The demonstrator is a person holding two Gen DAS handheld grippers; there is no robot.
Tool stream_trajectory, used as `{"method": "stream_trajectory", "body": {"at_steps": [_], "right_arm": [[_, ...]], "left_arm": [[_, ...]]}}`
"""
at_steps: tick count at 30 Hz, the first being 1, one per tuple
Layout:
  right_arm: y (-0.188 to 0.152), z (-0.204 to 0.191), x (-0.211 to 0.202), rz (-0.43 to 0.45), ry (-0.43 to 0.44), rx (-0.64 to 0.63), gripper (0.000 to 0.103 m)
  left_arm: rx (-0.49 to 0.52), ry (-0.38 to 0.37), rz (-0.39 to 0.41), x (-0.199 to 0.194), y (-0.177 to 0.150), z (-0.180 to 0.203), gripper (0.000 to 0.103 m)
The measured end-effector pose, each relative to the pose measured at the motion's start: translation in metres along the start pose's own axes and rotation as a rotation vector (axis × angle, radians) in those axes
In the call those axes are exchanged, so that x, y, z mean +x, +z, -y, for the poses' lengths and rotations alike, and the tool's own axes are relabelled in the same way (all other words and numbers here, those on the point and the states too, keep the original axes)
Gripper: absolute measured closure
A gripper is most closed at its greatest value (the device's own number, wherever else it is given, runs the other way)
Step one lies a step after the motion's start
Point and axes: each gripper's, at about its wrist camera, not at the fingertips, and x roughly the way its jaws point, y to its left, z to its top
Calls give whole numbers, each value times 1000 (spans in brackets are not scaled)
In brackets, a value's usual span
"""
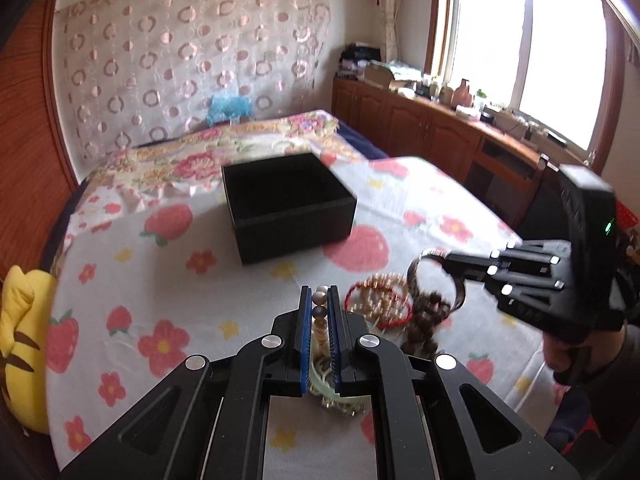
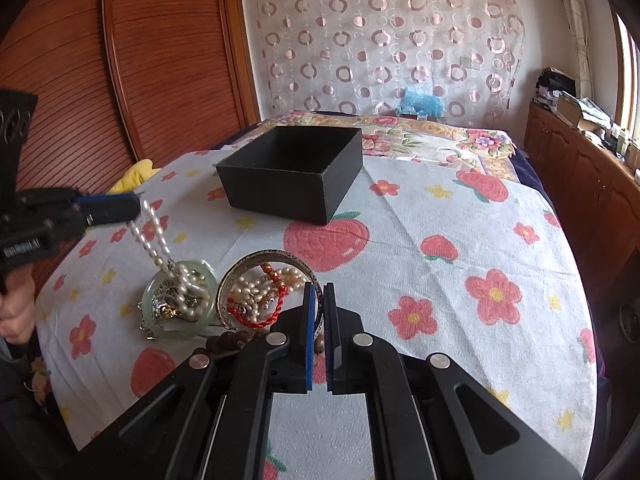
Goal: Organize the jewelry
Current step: 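Carry the pearl necklace and dark bangle over the black box with both tools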
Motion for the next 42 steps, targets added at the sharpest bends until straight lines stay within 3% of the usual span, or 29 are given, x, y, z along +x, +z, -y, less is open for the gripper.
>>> {"method": "stream_trajectory", "body": {"at_steps": [9, 22, 28, 42], "right_arm": [[13, 0, -6, 31, -2, -8, 98], [52, -7, -7, 66, -24, -63, 98], [77, -10, 13, 60, -32, -86, 98], [133, 10, 88, 15, -69, -62, 98]], "left_arm": [[-7, -18, 102, -31, 38, -2, 96], [-1, 14, 227, -72, 93, -15, 96], [1, 29, 256, -75, 112, -19, 96], [10, 142, 274, -52, 159, -43, 96]]}}
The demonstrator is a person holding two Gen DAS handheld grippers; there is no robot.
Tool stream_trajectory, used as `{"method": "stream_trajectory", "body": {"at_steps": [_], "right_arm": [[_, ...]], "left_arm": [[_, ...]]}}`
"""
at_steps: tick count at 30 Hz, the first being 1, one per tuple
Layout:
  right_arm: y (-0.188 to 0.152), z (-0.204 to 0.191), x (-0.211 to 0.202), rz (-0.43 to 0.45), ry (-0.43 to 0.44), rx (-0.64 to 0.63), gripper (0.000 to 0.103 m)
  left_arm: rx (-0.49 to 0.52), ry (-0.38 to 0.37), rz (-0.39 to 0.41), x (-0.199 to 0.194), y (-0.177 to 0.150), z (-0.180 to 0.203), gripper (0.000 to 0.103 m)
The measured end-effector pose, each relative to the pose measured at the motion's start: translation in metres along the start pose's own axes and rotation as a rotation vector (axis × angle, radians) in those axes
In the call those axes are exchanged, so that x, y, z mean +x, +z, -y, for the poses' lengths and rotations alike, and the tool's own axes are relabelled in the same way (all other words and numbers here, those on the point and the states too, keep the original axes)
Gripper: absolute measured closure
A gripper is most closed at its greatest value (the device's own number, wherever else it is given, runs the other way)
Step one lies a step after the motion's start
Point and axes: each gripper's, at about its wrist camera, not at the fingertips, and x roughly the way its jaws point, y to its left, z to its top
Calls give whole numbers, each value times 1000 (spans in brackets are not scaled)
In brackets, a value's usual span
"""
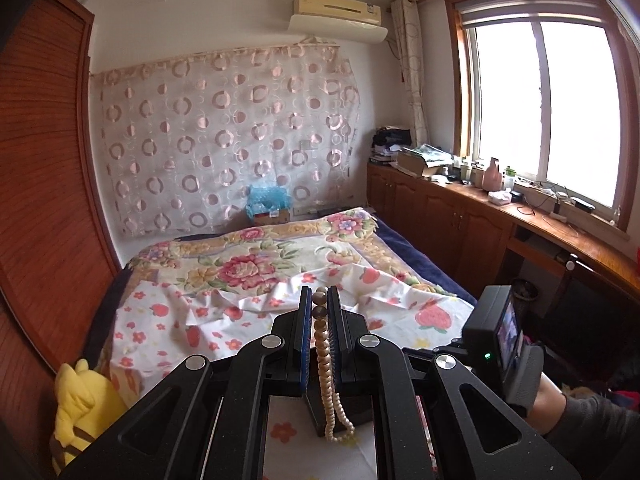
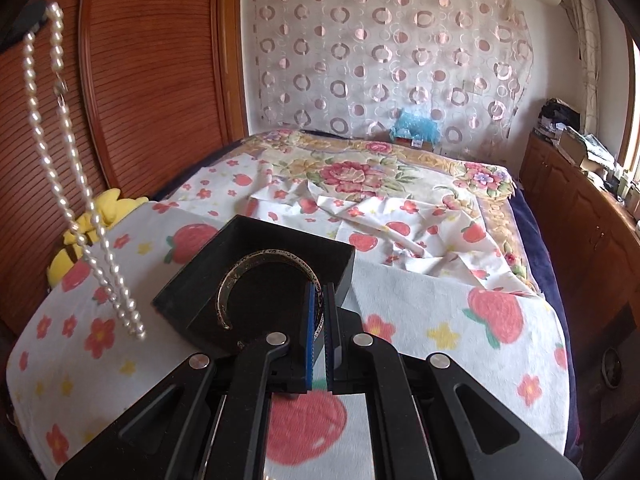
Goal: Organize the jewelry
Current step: 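Carry the pearl necklace and dark bangle over the black box with both tools, then open the right tool to drop the bangle while the left tool drops the pearls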
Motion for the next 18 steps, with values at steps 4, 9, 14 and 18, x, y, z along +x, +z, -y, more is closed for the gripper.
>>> {"method": "stream_trajectory", "body": {"at_steps": [4, 9, 14, 18], "right_arm": [[1, -3, 14, -18, 15, -9, 98], [-7, -13, 30, -67, 42, -32, 94], [-17, -11, 28, -55, 75, 5, 93], [-24, -5, 10, -22, 88, 29, 93]], "left_arm": [[-2, 8, 2, 9, 7, 3, 96], [0, 0, -10, 24, 10, 10, 96], [1, 12, -37, 49, 8, 15, 96], [-11, 23, -49, 64, 7, 15, 96]]}}
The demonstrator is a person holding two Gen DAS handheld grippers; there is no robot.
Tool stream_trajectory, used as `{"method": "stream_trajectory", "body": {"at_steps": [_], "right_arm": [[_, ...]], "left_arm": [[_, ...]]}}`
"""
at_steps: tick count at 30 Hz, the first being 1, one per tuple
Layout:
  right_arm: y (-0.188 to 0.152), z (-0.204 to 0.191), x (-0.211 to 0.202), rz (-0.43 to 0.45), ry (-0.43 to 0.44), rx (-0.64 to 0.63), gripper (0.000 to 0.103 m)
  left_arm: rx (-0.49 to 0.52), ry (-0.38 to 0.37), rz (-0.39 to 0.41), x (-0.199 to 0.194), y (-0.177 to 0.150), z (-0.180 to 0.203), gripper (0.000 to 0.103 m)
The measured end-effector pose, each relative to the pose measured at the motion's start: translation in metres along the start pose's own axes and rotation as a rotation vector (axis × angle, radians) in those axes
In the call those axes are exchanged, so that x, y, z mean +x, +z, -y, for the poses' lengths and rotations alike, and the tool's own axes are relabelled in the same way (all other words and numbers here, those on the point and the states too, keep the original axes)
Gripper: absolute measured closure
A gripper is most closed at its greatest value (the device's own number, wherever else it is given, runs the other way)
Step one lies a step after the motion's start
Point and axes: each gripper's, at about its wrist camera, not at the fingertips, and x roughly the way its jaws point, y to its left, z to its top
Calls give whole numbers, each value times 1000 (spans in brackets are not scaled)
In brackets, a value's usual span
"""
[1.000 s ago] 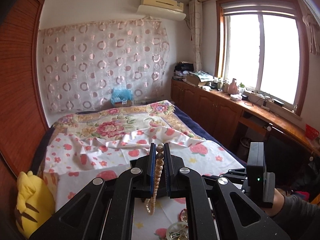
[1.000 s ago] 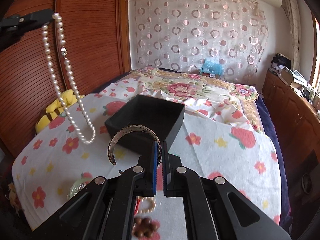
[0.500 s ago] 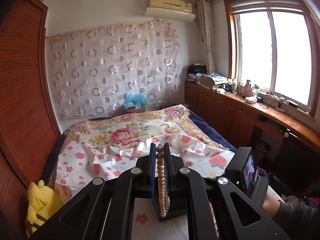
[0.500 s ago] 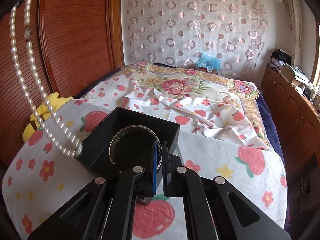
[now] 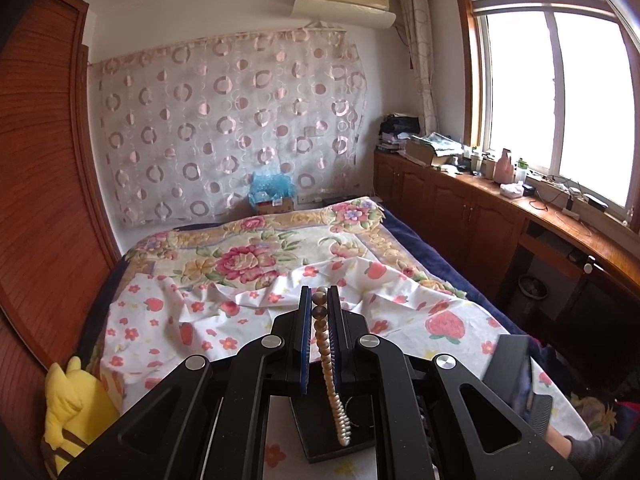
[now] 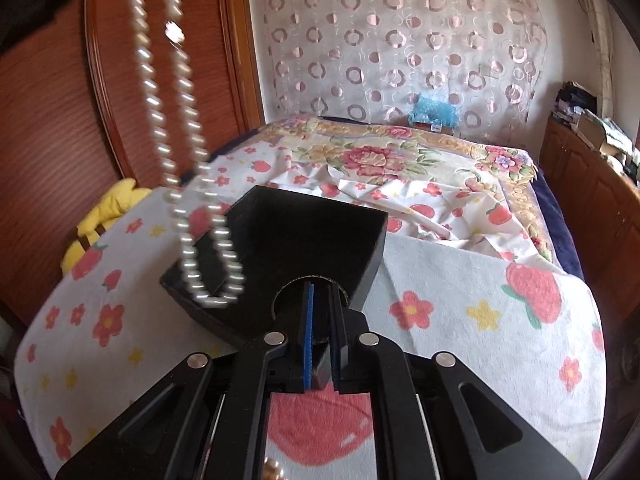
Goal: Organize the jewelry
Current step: 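Open the right tool to drop the bangle while the left tool drops the pearls, then move both open tools back to the jewelry pile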
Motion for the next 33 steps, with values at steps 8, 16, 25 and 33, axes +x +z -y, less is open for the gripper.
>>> {"method": "stream_trajectory", "body": {"at_steps": [8, 16, 25, 33], "right_arm": [[-16, 2, -31, 24, -10, -18, 93], [-41, 9, -64, 46, -9, 8, 93], [-88, 6, -100, 47, -23, 51, 93], [-121, -6, -117, 44, -44, 51, 88]], "left_arm": [[1, 16, -11, 16, 1, 1, 96], [2, 27, -80, 29, -36, -5, 69], [-1, 28, -169, 11, -113, -14, 38], [-22, -7, -222, -12, -162, -13, 27]]}}
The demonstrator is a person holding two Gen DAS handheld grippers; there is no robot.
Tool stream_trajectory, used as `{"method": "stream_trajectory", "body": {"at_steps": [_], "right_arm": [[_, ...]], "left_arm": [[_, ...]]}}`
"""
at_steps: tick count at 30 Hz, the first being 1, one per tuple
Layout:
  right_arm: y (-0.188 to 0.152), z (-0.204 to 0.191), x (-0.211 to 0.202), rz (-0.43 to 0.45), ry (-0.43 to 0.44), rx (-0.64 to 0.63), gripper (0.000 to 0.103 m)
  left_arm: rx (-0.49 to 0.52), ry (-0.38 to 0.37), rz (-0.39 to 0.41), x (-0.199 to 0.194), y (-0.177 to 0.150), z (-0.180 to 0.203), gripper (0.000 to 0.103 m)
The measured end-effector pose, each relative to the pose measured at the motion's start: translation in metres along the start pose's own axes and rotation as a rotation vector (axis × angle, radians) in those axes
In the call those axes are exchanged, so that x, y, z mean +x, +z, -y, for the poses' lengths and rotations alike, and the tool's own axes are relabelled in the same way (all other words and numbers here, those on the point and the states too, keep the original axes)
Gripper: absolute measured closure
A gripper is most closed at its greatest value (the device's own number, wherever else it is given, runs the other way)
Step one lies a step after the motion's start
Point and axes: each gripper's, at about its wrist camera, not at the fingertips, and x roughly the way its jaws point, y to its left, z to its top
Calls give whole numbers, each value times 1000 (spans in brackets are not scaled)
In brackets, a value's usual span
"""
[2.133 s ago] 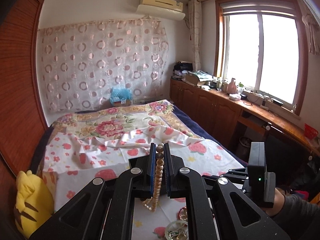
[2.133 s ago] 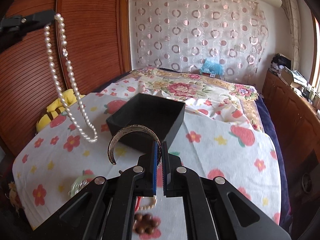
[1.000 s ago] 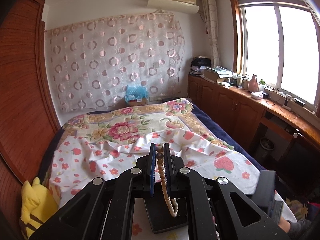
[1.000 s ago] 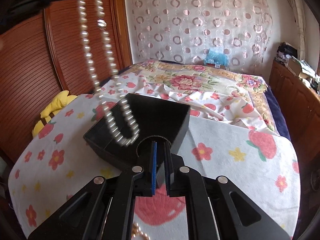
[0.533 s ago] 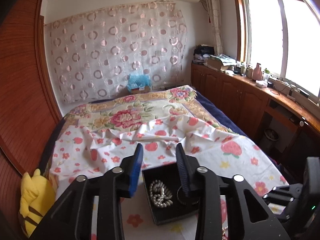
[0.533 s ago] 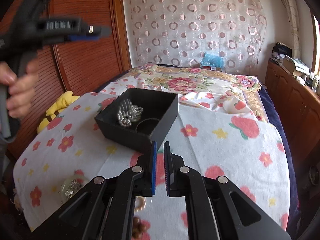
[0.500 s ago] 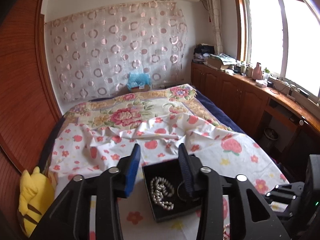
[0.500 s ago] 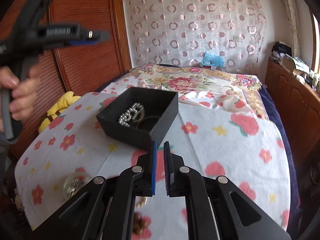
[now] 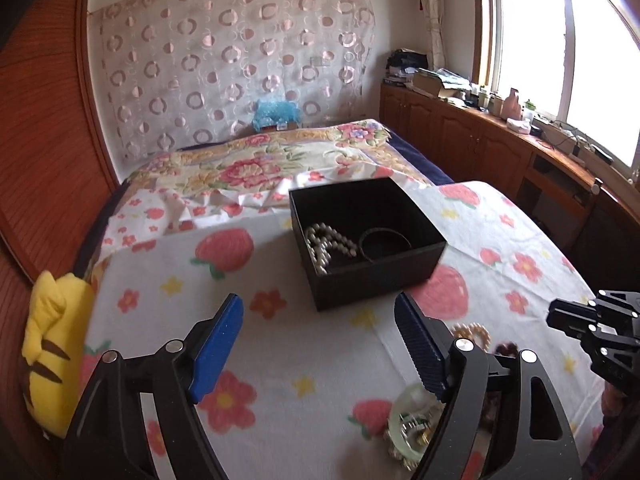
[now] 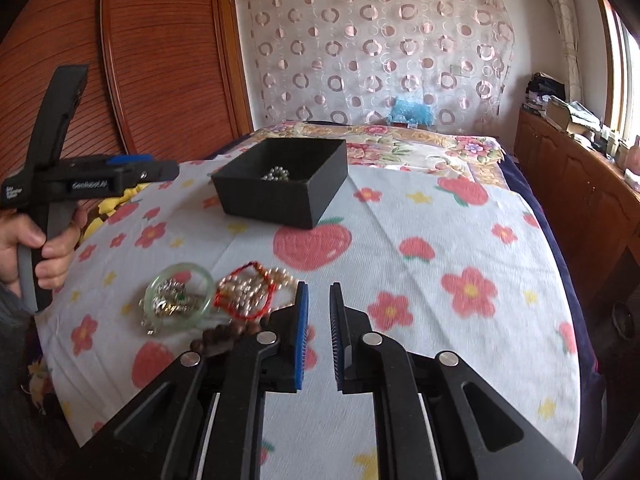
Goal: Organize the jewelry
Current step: 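Move both open tools back to the jewelry pile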
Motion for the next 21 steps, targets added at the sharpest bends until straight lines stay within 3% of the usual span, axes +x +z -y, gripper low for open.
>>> {"method": "stream_trajectory", "body": {"at_steps": [7, 9, 21], "right_arm": [[-20, -11, -2, -20, -2, -16, 75], [-27, -14, -3, -27, 1, -11, 67], [-44, -19, -1, -34, 3, -17, 63]], "left_arm": [[46, -30, -1, -17, -25, 25, 18], [58, -42, -14, -17, -32, 33, 17], [111, -90, -124, 8, -61, 66, 17]]}}
